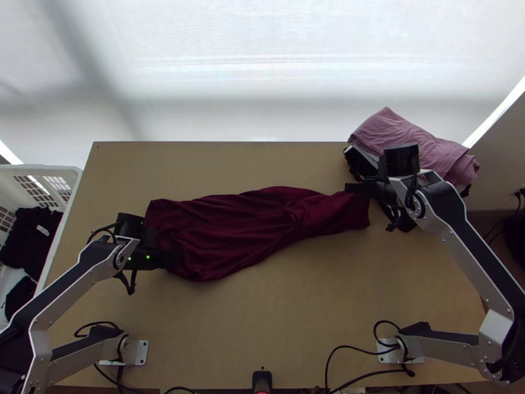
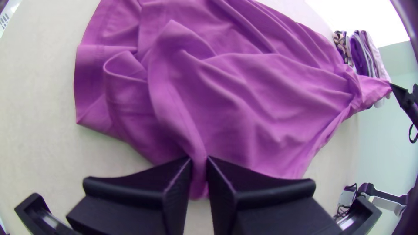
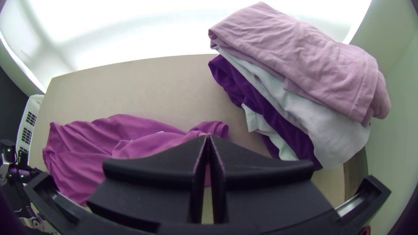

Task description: Fold the t-shirt

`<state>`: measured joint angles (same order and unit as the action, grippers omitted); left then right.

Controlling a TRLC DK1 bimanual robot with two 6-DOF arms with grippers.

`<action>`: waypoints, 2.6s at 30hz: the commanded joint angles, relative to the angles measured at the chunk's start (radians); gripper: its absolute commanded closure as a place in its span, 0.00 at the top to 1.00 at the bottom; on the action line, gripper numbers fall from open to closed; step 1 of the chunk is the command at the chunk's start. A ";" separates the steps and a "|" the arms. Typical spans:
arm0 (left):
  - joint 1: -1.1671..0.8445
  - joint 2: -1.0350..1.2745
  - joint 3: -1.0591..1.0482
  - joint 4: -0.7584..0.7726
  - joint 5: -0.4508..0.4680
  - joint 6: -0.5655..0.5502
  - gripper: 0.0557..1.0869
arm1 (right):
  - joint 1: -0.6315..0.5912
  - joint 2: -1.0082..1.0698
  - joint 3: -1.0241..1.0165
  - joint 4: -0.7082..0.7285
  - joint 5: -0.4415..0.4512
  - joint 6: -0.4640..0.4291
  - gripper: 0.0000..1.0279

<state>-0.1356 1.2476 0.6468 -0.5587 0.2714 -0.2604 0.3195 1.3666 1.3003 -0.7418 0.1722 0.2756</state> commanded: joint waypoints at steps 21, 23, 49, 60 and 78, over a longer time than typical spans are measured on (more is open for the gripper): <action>-0.024 0.190 0.350 0.022 -0.049 -0.097 0.08 | 0.001 -0.031 -0.021 0.035 0.013 0.002 0.03; -0.041 0.243 0.363 0.063 -0.066 -0.102 0.08 | 0.001 -0.031 -0.024 0.035 0.013 0.002 0.03; 0.076 0.237 0.435 0.100 0.135 -0.152 0.96 | 0.007 -0.041 -0.036 0.036 0.013 0.005 0.03; 0.149 0.199 0.353 0.002 0.262 -0.140 0.87 | 0.012 -0.038 -0.035 0.042 0.013 0.005 0.03; 0.113 0.308 0.320 0.029 0.241 -0.097 0.75 | 0.009 -0.034 -0.021 0.042 0.013 0.004 0.03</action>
<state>-0.0154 1.5249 0.9909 -0.5385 0.5152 -0.3737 0.3271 1.3479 1.2816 -0.7109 0.1722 0.2760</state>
